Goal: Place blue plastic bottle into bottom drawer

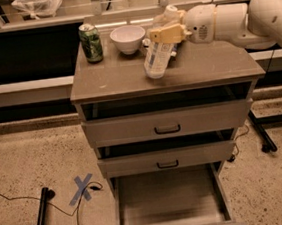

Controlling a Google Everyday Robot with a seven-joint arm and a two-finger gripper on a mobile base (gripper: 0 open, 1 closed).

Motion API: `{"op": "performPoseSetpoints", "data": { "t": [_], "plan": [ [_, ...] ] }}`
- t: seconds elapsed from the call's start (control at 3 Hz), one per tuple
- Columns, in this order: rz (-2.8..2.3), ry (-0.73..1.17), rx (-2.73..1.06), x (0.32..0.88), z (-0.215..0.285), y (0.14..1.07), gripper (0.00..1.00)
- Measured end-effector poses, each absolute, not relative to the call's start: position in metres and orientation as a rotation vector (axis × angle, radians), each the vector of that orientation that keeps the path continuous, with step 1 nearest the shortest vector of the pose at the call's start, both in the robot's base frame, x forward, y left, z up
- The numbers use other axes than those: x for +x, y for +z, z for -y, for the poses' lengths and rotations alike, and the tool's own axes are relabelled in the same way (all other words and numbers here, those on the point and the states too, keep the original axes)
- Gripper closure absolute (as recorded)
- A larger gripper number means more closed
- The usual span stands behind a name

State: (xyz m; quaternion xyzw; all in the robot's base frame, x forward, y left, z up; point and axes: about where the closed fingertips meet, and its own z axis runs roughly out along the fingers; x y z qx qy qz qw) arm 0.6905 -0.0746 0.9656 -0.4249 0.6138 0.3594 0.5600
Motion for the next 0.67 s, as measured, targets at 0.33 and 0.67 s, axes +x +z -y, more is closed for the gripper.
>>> {"op": "performPoseSetpoints", "data": {
  "t": [0.33, 0.67],
  "plan": [
    [-1.365, 0.754, -0.993, 0.653, 0.121, 0.993, 1.00],
    [-1.398, 0.621, -1.056, 0.612, 0.144, 1.004, 1.00]
  ]
}}
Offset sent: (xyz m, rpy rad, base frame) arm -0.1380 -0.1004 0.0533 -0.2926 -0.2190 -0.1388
